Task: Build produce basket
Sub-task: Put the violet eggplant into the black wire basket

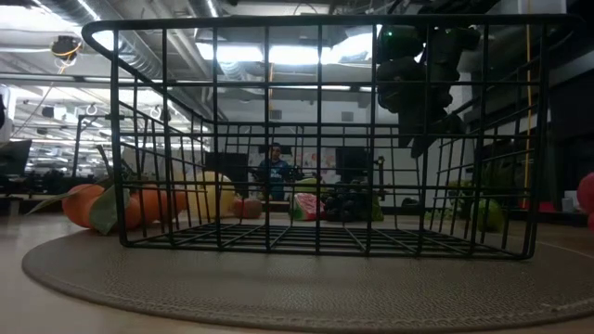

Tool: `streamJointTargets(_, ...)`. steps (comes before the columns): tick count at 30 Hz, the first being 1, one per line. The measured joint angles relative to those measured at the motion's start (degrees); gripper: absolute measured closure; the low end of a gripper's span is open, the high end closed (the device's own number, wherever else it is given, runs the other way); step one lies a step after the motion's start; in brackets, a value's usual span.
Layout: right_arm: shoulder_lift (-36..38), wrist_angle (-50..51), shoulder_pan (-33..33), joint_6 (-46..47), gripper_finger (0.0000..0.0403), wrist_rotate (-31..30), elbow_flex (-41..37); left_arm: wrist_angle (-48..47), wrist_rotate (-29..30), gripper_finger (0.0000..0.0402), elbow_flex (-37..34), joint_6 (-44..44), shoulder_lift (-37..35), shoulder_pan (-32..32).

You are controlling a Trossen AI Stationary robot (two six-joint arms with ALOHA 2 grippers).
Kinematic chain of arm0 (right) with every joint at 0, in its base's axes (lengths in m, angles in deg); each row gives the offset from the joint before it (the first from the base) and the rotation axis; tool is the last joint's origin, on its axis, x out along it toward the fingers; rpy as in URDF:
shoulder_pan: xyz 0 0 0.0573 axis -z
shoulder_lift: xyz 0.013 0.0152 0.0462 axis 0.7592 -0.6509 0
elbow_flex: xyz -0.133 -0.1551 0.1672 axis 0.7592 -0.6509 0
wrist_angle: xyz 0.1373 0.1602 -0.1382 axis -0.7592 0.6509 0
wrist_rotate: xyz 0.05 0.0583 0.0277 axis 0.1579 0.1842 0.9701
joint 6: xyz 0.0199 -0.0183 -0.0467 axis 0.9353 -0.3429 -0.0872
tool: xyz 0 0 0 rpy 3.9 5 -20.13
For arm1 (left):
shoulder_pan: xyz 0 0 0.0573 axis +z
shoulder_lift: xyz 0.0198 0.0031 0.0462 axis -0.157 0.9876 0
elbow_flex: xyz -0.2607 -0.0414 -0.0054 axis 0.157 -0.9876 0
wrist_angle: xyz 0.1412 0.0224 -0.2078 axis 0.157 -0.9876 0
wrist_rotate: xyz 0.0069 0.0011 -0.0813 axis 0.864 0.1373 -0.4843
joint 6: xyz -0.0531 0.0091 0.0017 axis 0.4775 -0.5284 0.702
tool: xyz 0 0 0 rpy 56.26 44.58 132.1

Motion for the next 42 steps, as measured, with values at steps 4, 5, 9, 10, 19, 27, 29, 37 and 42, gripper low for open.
streamJointTargets(4,0.02,-0.20,0.00,0.01,0.0241,-0.01,0.00,0.66,0.53,0.0296,-0.07,3.76,2.64,-1.11)
streamJointTargets(5,0.02,-0.32,0.00,0.01,0.0241,0.01,0.00,-0.14,0.48,0.0296,-0.07,5.06,3.13,-1.33)
streamJointTargets(9,0.02,-0.70,0.00,-0.12,0.0241,0.03,0.00,-2.29,-0.81,0.0296,-0.18,12.17,5.77,-1.46)
streamJointTargets(10,0.02,-0.81,0.02,-0.14,0.0241,0.01,0.02,-3.09,-1.15,0.0296,-0.22,13.77,6.47,-1.43)
streamJointTargets(19,0.02,-0.73,0.02,-2.20,0.0241,0.03,0.00,-3.86,-5.41,0.0281,-0.13,23.57,12.69,-1.18)
streamJointTargets(27,0.00,-0.49,0.00,-4.70,0.0241,0.01,0.00,-1.27,-5.64,0.0277,-0.17,24.73,13.08,-0.99)
streamJointTargets(29,0.02,-0.42,0.00,-5.80,0.0241,0.03,0.00,-0.54,-5.07,0.0277,-0.15,24.75,13.01,-0.99)
streamJointTargets(37,0.00,0.11,-0.04,-10.46,0.0241,0.01,0.00,4.92,-5.85,0.0276,-0.26,16.27,13.69,-0.99)
streamJointTargets(42,0.00,0.11,-0.07,-10.24,0.0241,0.01,0.00,7.94,-5.81,0.0276,-0.17,5.61,13.60,-1.04)
